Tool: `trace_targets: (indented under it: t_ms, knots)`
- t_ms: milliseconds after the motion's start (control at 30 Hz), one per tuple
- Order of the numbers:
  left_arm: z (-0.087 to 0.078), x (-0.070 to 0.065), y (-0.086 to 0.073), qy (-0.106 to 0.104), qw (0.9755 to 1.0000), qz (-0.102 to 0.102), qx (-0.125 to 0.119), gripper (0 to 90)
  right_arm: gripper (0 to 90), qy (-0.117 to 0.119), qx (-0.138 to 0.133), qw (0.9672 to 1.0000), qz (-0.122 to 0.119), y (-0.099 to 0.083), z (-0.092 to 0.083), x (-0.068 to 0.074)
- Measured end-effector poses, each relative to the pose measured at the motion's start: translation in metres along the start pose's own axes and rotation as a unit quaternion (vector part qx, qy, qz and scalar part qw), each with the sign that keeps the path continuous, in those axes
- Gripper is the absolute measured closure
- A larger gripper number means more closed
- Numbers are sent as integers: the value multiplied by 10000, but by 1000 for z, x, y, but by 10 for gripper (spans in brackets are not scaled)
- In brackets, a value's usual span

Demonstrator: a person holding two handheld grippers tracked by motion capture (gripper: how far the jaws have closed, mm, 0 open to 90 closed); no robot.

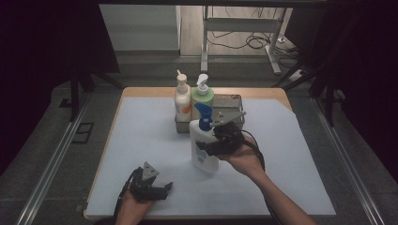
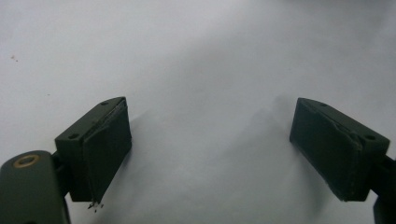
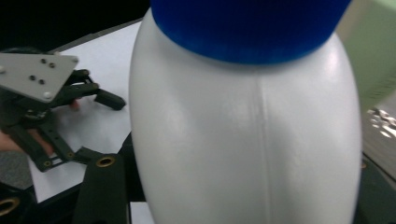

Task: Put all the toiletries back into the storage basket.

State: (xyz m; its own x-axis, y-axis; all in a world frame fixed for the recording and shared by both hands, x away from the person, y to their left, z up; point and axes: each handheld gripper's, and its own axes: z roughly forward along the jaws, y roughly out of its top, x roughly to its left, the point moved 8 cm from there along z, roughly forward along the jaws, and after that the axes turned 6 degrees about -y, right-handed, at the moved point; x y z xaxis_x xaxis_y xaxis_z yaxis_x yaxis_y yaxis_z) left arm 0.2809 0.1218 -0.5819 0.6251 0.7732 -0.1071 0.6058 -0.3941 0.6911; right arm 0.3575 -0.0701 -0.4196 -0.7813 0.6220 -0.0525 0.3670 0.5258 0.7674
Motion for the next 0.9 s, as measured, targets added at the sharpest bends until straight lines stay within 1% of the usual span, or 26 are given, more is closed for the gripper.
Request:
trace_targets:
  t_ms: [267, 600, 733, 900]
  knots:
    - [0, 0, 0, 0, 10000, 0, -6, 124, 396, -272, 5, 9996, 109, 2, -15, -25]
    - [0, 0, 0, -2, 10000, -3, -5, 124, 397, -635, -27, 9977, 252, 7, -29, -53]
    - [0, 0, 0, -2, 10000, -4, -5, 124, 397, -714, -55, 9969, 338, 10, -34, -63]
    - [0, 0, 0, 1, 10000, -9, 1, 124, 397, -827, -58, 9958, 377, 14, -38, -74]
